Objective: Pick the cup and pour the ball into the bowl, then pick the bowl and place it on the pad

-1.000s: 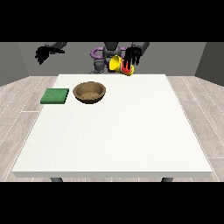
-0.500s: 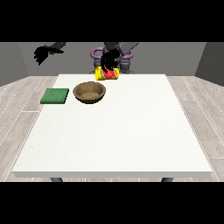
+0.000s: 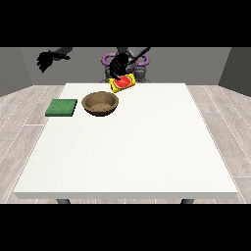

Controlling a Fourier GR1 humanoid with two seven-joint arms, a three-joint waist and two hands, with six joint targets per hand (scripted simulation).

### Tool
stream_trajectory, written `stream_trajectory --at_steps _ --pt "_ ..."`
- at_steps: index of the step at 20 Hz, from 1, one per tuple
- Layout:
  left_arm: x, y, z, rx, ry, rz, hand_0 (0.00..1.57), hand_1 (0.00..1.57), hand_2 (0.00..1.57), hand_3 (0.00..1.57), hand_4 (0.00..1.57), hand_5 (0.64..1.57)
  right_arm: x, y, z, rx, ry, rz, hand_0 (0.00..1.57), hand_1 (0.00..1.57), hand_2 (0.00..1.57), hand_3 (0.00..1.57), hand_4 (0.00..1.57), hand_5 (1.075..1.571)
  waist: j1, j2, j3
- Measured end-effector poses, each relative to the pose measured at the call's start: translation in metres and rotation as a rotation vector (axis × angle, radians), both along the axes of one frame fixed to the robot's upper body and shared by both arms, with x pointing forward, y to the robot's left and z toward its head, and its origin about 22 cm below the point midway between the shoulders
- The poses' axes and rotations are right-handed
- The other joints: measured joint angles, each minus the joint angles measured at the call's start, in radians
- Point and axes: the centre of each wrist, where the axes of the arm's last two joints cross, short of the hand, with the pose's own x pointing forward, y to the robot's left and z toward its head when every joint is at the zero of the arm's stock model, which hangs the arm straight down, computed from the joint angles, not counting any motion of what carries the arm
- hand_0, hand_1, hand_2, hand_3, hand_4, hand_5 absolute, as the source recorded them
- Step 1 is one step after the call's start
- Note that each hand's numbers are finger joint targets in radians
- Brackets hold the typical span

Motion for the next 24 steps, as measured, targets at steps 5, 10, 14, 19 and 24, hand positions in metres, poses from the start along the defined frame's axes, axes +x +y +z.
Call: stream_trajectory --at_steps 5,10,14,19,24 --pt "0.002 0.001 0.01 -0.073 0.022 -0.009 1.5 1.5 1.57 1.57 1.57 1.092 0.008 0.013 -0.001 0.016 0.05 -0.027 0.0 0.0 0.0 0.0 0.22 1.565 0.037 -0.014 -0.0019" --pt "0.008 0.019 0.026 -0.648 0.076 0.112 1.17 1.17 1.44 1.27 1.46 1.17 -0.002 0.008 -0.008 0.027 0.075 -0.081 0.0 0.0 0.0 0.0 0.22 1.565 0.105 -0.007 -0.0087" --pt "0.004 0.037 0.024 -1.122 0.139 0.199 0.0 0.0 0.0 0.0 0.63 1.569 -0.003 0.01 -0.01 0.04 0.067 -0.102 0.0 0.0 0.0 0.0 0.35 1.568 0.13 0.022 -0.0156" --pt "-0.01 0.063 0.014 -1.64 0.215 0.249 0.0 0.0 0.0 0.0 0.0 1.556 0.015 0.035 -0.003 0.058 0.011 -0.077 0.0 0.0 0.0 0.0 0.29 1.57 0.118 0.118 -0.0216" --pt "-0.028 0.078 0.011 -1.964 0.352 0.101 0.0 0.0 0.0 0.0 0.0 1.566 0.03 0.072 -0.005 0.069 -0.018 -0.108 0.0 0.0 0.0 0.0 0.24 1.571 0.166 0.175 -0.0137"
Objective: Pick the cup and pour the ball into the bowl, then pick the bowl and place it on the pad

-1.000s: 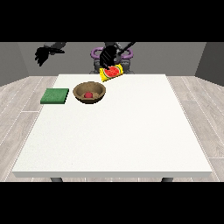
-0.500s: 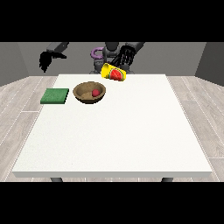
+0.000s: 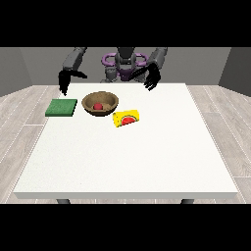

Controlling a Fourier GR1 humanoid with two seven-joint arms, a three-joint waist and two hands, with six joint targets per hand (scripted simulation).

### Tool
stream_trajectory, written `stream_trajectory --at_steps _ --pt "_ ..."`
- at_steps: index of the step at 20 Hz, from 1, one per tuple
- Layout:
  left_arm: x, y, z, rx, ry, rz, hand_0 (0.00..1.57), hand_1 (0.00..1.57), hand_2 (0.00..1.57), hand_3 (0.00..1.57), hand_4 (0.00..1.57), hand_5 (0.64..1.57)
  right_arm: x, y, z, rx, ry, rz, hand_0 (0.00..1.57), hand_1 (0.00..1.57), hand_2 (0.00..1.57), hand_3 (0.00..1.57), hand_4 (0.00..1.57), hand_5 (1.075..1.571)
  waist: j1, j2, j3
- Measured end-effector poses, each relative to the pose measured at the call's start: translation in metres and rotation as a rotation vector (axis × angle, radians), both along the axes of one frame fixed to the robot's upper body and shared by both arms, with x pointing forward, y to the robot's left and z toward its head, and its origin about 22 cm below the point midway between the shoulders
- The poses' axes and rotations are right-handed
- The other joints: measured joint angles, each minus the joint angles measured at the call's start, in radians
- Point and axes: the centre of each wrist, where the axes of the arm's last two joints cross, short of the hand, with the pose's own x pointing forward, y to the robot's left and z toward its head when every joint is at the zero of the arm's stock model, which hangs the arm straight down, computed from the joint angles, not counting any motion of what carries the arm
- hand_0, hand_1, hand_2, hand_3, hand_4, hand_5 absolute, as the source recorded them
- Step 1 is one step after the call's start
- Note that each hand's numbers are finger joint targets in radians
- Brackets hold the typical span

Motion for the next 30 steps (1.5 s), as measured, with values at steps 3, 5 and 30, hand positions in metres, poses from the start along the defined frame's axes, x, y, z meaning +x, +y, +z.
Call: stream_trajectory --at_steps 3,5,30 --pt "-0.012 0.016 -0.013 -0.111 -0.018 -0.09 0.0 0.0 0.0 0.0 0.0 1.564 -0.001 0.019 -0.01 0.017 0.008 -0.043 0.0 0.0 0.0 0.0 0.32 1.57 0.041 0.013 0.0055" --pt "-0.015 0.026 -0.016 -0.154 -0.039 -0.141 0.0 0.0 0.0 0.0 0.0 1.563 0.003 0.027 -0.013 0.03 0.0 -0.07 0.0 0.0 0.0 0.0 0.32 1.569 0.064 0.034 0.0082" --pt "-0.026 0.082 0.013 -0.221 -0.151 -0.253 0.0 0.0 0.0 0.0 0.34 1.57 0.026 0.03 -0.055 0.053 0.017 -0.236 1.57 1.57 1.57 0.48 0.79 1.491 0.125 0.109 -0.0084"
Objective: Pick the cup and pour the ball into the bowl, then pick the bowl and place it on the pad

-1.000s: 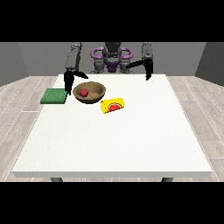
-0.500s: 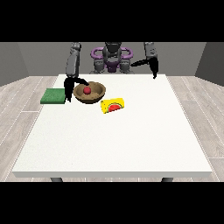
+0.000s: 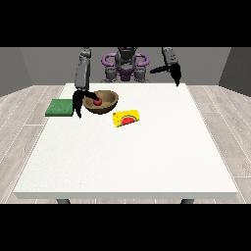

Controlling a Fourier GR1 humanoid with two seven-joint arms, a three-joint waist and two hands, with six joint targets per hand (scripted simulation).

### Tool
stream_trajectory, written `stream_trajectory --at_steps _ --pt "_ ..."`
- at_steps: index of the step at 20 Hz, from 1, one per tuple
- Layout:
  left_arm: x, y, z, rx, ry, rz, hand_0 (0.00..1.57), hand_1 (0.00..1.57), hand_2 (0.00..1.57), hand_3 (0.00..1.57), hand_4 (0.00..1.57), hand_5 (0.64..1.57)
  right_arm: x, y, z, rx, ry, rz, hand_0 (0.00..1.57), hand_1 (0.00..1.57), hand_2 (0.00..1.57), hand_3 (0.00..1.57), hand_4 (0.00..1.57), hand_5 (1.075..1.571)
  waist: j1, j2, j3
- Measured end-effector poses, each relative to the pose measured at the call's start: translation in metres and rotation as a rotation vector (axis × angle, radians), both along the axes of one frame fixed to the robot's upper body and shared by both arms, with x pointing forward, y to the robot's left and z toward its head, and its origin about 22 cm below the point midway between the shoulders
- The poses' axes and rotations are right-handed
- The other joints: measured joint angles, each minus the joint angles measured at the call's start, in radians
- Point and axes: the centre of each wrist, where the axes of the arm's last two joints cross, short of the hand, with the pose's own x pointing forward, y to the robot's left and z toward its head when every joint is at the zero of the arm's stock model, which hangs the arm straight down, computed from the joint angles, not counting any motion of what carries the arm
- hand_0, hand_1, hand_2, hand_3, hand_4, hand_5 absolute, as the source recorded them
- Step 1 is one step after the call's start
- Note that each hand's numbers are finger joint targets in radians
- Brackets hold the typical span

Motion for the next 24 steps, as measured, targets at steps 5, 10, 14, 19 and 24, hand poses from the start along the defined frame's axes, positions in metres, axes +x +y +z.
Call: stream_trajectory --at_steps 5,10,14,19,24 --pt "0.0 -0.01 0.01 0.005 -0.022 -0.053 0.0 0.0 0.0 0.0 0.66 1.531 -0.014 -0.014 -0.005 -0.231 0.066 -0.104 1.57 1.57 1.57 1.56 0.94 1.558 0.059 0.002 -0.0178" --pt "0.003 -0.01 0.005 -0.003 0.009 -0.065 0.0 0.0 0.0 0.0 0.93 1.436 -0.012 -0.021 0.0 -0.436 0.202 -0.176 1.57 1.57 1.57 1.18 0.89 1.567 0.082 -0.029 -0.0162" --pt "0.002 0.008 -0.018 -0.021 0.097 -0.025 0.0 0.0 0.0 0.0 0.98 1.422 -0.005 -0.009 0.003 -0.464 0.385 -0.179 1.57 1.57 1.57 0.97 0.82 1.561 0.046 -0.111 0.0019" --pt "-0.012 0.042 -0.061 -0.042 0.228 0.086 0.0 0.0 0.0 0.0 1.0 1.404 0.02 0.001 0.033 -0.48 0.536 -0.122 1.57 1.57 1.57 0.89 0.81 1.567 -0.06 -0.242 0.0141" --pt "-0.015 0.064 -0.065 -0.045 0.269 0.135 0.0 0.0 0.0 0.0 1.0 1.414 0.034 -0.015 0.065 -0.457 0.583 -0.099 1.57 1.57 1.57 0.75 0.79 1.57 -0.113 -0.281 0.0188"
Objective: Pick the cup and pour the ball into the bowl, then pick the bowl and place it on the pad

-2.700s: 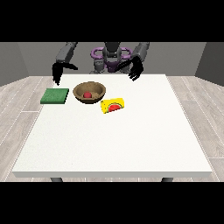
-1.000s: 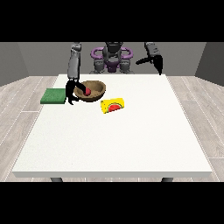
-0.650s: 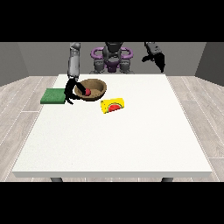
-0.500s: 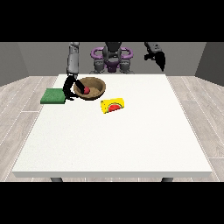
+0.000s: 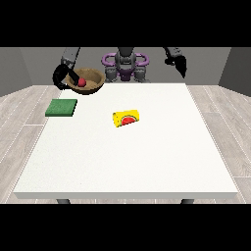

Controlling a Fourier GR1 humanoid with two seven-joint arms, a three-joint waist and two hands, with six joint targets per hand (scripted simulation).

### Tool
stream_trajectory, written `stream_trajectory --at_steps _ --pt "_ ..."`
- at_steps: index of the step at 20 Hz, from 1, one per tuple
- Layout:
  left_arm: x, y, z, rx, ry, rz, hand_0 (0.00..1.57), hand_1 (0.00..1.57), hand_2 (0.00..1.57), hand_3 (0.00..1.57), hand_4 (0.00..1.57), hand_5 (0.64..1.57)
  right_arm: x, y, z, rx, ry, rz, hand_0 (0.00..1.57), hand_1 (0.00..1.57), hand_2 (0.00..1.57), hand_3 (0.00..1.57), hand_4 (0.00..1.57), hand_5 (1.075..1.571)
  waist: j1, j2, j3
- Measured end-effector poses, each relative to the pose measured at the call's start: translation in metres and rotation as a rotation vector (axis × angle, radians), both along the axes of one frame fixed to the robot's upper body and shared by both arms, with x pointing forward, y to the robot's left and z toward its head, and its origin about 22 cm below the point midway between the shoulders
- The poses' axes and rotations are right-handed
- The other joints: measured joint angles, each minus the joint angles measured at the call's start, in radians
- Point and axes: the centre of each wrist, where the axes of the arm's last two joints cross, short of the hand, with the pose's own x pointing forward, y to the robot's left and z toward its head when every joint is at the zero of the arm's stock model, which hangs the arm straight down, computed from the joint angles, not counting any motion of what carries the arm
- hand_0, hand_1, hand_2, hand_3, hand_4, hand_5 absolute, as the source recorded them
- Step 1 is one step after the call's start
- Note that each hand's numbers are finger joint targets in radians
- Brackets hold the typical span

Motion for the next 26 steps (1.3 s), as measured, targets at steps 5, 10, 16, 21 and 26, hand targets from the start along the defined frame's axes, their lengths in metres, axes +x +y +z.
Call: stream_trajectory --at_steps 5,10,16,21,26 --pt "-0.006 0.005 -0.004 -0.007 -0.035 0.016 0.0 0.0 0.0 0.0 1.05 1.435 -0.008 -0.042 0.018 0.001 -0.019 -0.012 1.57 1.57 1.57 0.22 0.88 1.57 -0.014 0.041 0.0018" --pt "0.0 0.027 0.012 -0.022 -0.095 0.001 0.0 0.0 0.0 0.0 1.29 1.51 -0.011 -0.069 0.034 -0.017 -0.078 -0.034 1.57 1.57 1.57 0.0 0.89 1.571 0.008 0.107 0.0025" --pt "-0.002 0.115 0.06 -0.044 -0.189 0.059 0.0 0.0 0.0 0.0 1.29 1.571 -0.032 -0.105 0.034 -0.014 -0.14 -0.071 1.57 1.57 1.57 0.0 0.87 1.57 0.032 0.161 0.0027" --pt "-0.016 0.179 0.091 -0.062 -0.271 0.092 0.0 0.0 0.0 0.0 1.23 1.566 -0.032 -0.115 0.045 -0.019 -0.227 -0.094 1.57 1.57 1.57 0.0 0.79 1.567 0.048 0.233 0.0027" --pt "-0.026 0.213 0.104 -0.067 -0.319 0.118 0.0 0.0 0.0 0.0 1.19 1.559 -0.025 -0.117 0.057 -0.016 -0.278 -0.115 1.57 1.57 1.57 0.25 0.54 1.561 0.042 0.272 0.0024"
